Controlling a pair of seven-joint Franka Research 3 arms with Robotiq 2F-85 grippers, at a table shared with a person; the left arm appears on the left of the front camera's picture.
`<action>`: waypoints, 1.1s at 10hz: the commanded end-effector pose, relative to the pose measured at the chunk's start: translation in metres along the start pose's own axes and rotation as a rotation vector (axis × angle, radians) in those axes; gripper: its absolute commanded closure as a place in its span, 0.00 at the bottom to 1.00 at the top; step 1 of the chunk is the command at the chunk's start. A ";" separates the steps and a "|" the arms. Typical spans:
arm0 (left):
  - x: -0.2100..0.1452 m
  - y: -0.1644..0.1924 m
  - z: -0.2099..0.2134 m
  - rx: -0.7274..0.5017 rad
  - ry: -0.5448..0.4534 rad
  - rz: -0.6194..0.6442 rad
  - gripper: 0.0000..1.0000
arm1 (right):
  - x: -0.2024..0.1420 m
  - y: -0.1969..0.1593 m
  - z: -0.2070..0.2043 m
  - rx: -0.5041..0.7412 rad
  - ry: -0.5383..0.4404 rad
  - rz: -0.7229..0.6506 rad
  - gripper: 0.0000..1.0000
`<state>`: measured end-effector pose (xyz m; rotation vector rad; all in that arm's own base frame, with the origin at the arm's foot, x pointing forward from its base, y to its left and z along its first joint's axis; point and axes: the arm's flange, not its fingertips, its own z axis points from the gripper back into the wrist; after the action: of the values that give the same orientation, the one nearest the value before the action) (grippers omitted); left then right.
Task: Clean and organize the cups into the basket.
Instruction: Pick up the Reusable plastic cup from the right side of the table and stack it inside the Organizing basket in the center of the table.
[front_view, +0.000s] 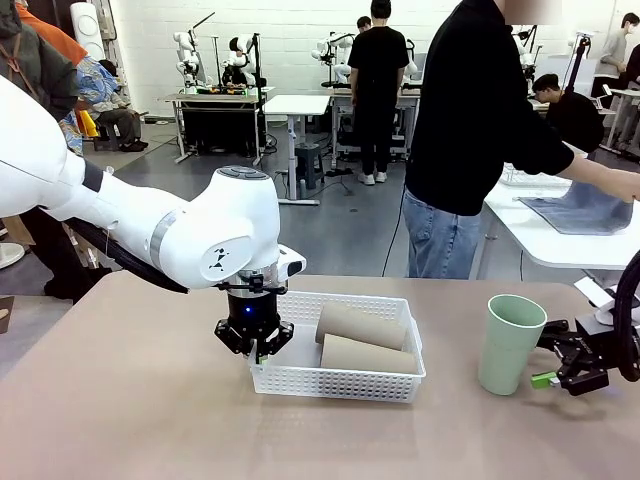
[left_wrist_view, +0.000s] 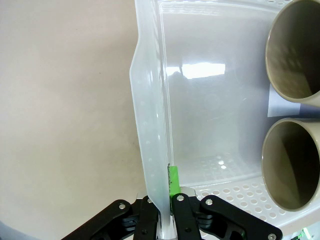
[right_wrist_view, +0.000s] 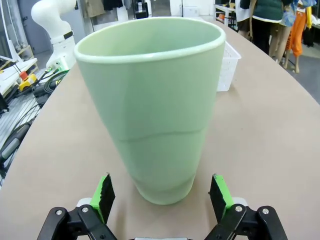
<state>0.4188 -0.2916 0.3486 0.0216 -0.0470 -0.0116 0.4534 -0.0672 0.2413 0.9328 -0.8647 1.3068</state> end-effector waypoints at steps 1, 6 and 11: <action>-0.002 -0.001 -0.002 0.004 0.003 0.000 1.00 | 0.004 -0.008 -0.011 -0.021 -0.014 0.026 0.00; -0.002 -0.001 -0.002 0.004 0.003 0.000 1.00 | 0.012 -0.013 -0.037 0.026 0.001 0.024 0.00; -0.002 -0.001 -0.002 0.004 0.003 0.000 1.00 | 0.019 -0.010 -0.057 0.095 -0.008 0.076 0.10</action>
<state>0.4189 -0.2915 0.3486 0.0216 -0.0470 -0.0116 0.4617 -0.0103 0.2377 0.9861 -0.8356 1.3940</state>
